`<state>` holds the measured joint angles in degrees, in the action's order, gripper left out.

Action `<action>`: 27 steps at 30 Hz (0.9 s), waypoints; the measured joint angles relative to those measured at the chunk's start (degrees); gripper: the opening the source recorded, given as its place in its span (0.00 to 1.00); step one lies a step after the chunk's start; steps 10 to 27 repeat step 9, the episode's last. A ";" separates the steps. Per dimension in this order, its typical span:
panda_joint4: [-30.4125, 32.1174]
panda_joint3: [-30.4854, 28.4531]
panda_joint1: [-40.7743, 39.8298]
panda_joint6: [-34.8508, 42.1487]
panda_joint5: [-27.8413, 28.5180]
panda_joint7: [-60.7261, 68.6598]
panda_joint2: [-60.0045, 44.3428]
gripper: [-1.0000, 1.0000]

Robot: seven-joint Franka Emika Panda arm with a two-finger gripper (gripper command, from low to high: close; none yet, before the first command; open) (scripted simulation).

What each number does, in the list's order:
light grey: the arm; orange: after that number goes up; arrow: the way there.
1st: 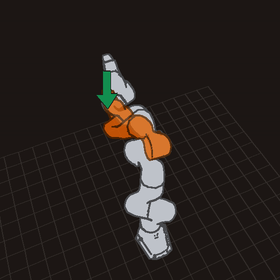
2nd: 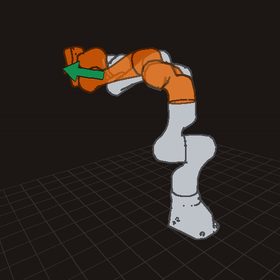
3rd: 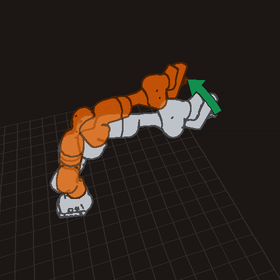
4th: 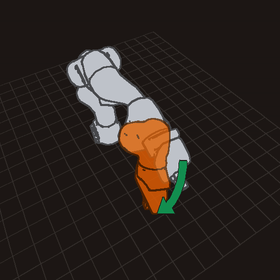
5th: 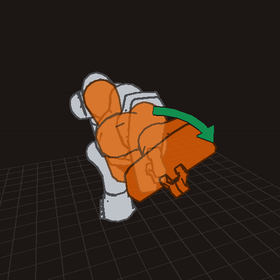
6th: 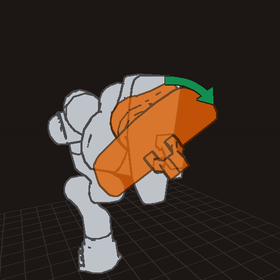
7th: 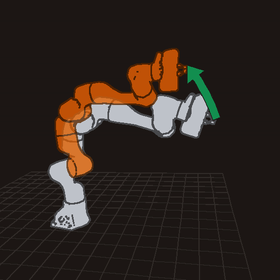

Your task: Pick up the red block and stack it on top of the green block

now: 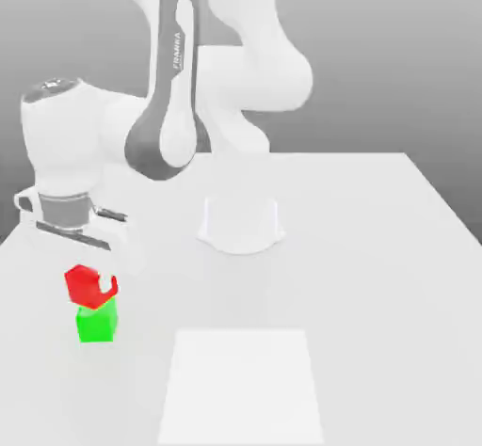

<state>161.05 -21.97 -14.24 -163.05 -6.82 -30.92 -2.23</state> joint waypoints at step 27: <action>0.41 0.91 -0.66 -3.34 -2.16 1.48 -3.21 1.00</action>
